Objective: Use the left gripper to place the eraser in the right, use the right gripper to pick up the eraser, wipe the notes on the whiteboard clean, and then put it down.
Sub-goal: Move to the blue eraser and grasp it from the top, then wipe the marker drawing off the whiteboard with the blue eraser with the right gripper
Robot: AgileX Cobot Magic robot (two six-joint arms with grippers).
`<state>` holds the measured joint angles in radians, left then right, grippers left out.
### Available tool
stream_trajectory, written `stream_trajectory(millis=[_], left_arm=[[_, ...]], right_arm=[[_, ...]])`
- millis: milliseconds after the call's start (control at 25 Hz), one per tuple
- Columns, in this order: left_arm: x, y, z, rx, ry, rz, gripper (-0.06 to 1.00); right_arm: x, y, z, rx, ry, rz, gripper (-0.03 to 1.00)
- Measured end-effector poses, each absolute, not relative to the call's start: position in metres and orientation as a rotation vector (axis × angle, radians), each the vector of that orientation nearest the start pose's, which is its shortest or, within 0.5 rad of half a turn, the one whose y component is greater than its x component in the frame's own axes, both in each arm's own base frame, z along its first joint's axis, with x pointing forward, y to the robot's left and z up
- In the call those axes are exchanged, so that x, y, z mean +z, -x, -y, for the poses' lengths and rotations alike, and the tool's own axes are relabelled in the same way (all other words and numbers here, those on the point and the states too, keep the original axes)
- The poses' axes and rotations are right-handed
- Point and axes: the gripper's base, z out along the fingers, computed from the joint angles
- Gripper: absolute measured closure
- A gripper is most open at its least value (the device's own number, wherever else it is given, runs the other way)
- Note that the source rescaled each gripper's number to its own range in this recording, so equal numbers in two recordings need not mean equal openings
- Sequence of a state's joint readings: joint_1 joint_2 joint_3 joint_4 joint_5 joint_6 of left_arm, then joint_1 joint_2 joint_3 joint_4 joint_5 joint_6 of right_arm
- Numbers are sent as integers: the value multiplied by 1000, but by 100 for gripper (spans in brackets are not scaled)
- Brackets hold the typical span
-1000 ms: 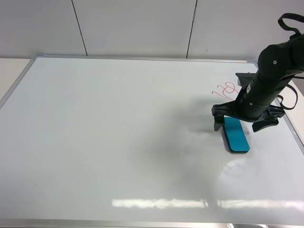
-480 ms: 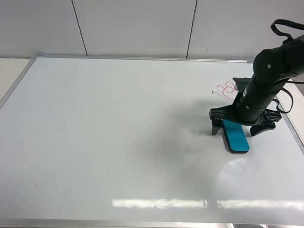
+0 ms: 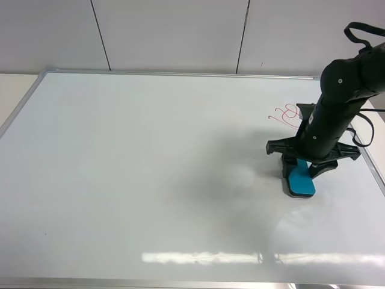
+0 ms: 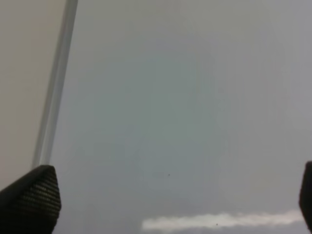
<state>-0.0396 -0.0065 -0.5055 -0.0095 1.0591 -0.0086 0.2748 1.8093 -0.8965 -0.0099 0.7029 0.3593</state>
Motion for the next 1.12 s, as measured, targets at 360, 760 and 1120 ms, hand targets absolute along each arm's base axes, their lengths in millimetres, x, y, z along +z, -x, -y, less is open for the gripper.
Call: stream_trajectory(millis=[360, 760, 1120], left_arm=[[279, 7, 0, -42, -32, -2031, -6], [279, 7, 0, -42, -32, -2031, -6], [279, 6, 0, -42, -32, -2030, -6]], right_arm=[[144, -297, -82, 4, -108, -3085, 96], [167, -361, -70, 6, -167, -2989, 96], [140, -421, -76, -21, -115, -3022, 96]])
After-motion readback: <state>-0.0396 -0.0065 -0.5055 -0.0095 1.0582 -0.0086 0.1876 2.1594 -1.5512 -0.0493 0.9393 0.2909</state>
